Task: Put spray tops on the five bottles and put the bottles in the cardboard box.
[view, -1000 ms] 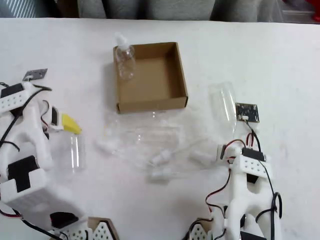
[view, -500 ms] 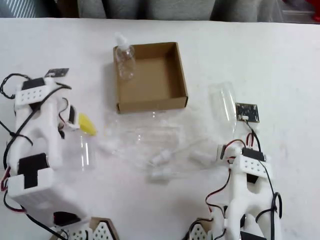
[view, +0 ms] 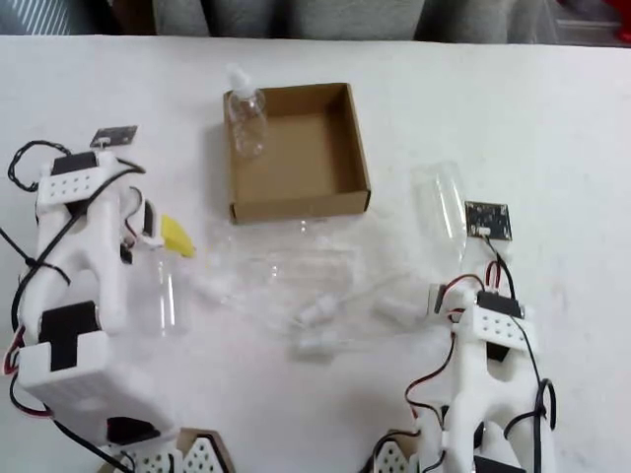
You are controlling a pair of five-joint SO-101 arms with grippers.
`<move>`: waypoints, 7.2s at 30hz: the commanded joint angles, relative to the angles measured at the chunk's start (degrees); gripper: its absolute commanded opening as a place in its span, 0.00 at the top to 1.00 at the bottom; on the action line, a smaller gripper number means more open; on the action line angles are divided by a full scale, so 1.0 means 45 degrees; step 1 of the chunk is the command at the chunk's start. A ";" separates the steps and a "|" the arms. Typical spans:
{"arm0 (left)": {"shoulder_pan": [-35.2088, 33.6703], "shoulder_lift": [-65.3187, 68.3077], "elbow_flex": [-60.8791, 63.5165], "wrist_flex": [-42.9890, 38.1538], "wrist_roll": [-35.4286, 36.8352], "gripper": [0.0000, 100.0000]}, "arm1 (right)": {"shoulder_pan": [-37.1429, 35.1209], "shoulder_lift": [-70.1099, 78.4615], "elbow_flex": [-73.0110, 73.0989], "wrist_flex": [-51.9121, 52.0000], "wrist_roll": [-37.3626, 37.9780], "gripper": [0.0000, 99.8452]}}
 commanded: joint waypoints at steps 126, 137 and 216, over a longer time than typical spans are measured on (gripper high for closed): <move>-0.0654 0.0537 0.1915 -0.3575 -0.3145 0.93 | 0.0186 -0.0205 -0.0098 -0.0361 0.0156 0.70; -0.0615 -0.2745 0.1328 -0.3536 -0.1426 0.94 | 0.0186 -0.0205 -0.0078 -0.0615 0.0156 0.70; 0.0694 -2.5817 1.9048 -1.1389 0.0156 0.87 | -1.1106 -0.2706 -0.6291 0.8762 0.2305 0.70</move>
